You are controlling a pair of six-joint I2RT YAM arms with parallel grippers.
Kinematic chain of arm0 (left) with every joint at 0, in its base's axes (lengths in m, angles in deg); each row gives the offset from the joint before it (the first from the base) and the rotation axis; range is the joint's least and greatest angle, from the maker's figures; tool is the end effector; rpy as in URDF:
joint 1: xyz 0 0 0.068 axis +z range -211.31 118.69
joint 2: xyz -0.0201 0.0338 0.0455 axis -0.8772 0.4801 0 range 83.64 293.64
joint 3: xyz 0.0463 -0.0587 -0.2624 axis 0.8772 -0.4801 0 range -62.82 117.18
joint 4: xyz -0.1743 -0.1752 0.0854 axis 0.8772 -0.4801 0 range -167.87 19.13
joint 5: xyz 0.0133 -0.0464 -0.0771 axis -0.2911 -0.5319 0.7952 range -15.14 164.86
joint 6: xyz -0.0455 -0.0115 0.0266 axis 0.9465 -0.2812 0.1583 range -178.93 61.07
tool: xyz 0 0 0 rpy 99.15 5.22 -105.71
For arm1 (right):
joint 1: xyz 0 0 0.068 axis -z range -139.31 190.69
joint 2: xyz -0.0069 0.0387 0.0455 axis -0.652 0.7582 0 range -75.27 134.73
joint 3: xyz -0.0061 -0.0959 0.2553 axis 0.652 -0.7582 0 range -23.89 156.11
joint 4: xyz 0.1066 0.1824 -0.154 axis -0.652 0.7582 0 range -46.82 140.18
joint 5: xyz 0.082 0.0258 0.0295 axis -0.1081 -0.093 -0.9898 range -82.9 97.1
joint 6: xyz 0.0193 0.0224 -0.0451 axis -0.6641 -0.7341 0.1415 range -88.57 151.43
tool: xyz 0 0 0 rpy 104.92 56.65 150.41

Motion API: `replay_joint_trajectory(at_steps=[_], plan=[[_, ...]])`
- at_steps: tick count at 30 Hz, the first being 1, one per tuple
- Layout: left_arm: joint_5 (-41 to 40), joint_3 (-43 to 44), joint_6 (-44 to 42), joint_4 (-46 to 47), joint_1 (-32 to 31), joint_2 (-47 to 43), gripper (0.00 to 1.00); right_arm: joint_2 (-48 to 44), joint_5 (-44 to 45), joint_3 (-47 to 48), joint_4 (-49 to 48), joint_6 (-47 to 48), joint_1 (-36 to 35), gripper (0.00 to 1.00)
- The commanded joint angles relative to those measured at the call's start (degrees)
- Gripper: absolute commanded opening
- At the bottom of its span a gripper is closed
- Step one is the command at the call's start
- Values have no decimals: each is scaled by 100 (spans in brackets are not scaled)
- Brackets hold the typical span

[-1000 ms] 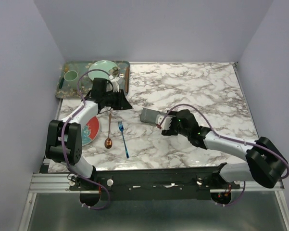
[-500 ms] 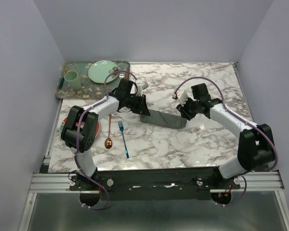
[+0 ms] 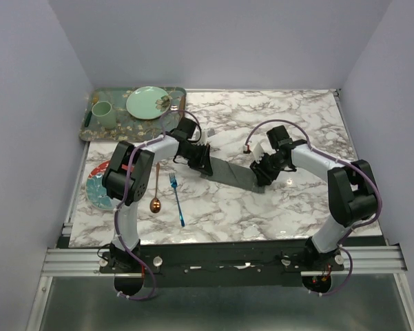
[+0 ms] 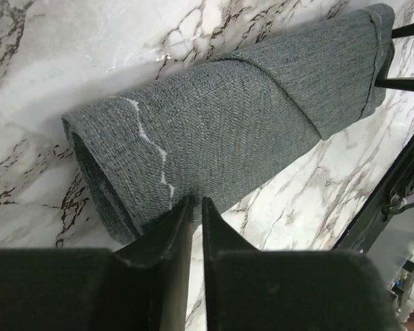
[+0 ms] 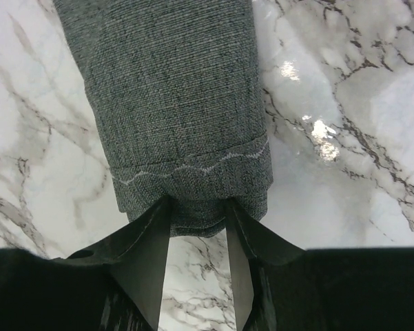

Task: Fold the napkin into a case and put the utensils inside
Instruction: Smooth out the smaller rectangle-folded napkin at the center of the board.

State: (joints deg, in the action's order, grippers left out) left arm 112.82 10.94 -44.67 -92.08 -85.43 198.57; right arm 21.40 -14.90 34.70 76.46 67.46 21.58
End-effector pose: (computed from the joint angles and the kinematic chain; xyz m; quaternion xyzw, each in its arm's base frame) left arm 0.3584 -0.1846 0.1462 0.1563 0.9082 -0.3725 0.1093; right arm 0.2929 0.1156 0.1704 -0.4757 0.8444 0.1628 0.1850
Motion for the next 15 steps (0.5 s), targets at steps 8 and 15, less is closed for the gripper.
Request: replay_joint_trajectory(at_steps=[8,15], plan=[[-43,1045,-1391,-823,346,-365,38,-42,-1710,951,2076,-561,38,61],[-656,526,-2436,-1455,557,-1201,40,326,-1255,1919,1893,-431,444,79]])
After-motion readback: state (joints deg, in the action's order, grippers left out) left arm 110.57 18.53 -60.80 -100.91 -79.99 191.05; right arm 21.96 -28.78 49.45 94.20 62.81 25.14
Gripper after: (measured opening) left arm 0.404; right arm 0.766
